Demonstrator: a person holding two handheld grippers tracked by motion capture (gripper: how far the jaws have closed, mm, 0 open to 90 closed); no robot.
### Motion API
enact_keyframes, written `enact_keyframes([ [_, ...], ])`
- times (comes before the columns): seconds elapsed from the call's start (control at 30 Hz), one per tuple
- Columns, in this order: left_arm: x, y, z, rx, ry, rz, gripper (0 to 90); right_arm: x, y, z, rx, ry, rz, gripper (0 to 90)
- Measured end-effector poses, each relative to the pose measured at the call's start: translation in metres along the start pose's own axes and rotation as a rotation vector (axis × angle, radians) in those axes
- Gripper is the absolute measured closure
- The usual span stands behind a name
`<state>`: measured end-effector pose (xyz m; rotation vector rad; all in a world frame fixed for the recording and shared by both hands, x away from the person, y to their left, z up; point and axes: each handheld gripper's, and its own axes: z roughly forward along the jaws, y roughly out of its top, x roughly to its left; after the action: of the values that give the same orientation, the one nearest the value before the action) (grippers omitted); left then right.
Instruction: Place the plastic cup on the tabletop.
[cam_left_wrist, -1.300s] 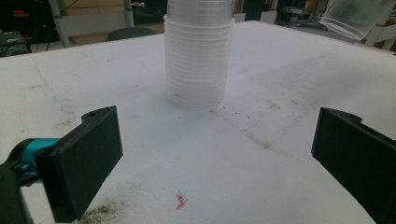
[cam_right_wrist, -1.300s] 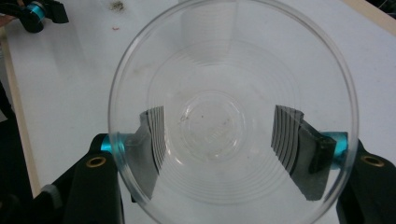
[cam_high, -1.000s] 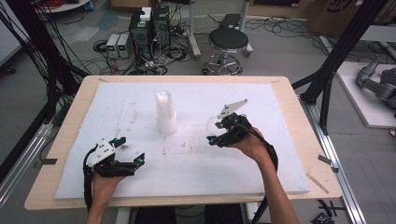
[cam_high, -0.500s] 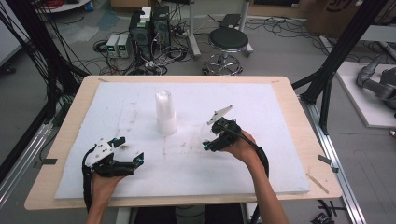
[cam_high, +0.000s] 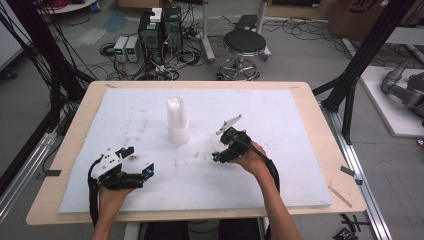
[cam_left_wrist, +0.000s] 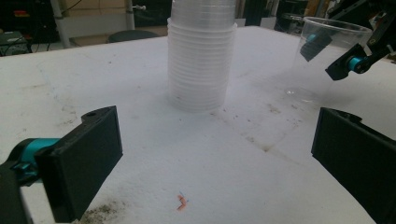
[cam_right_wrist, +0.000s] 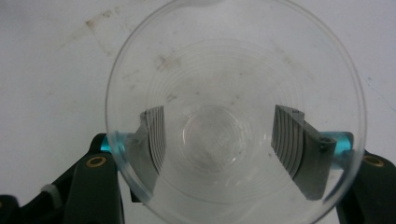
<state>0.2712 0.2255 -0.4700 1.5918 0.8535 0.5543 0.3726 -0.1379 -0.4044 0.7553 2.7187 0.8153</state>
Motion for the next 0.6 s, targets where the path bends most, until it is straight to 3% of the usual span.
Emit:
enact_keyframes([
  [0.17,0.0,0.0,0.0,0.003,0.0,-0.001,1.7,0.0,0.0,0.004,0.0,-0.002,0.003,36.2],
  [0.3,0.0,0.0,0.0,0.006,-0.002,-0.003,1.7,-0.001,-0.001,0.007,0.007,-0.002,0.008,28.6],
  [0.33,0.0,0.0,0.0,0.004,-0.003,-0.002,1.7,-0.002,-0.003,0.011,0.009,-0.012,0.018,21.5],
  [0.6,0.0,0.0,0.0,0.005,-0.005,-0.002,1.7,-0.003,-0.011,0.013,-0.024,-0.026,0.053,18.5],
])
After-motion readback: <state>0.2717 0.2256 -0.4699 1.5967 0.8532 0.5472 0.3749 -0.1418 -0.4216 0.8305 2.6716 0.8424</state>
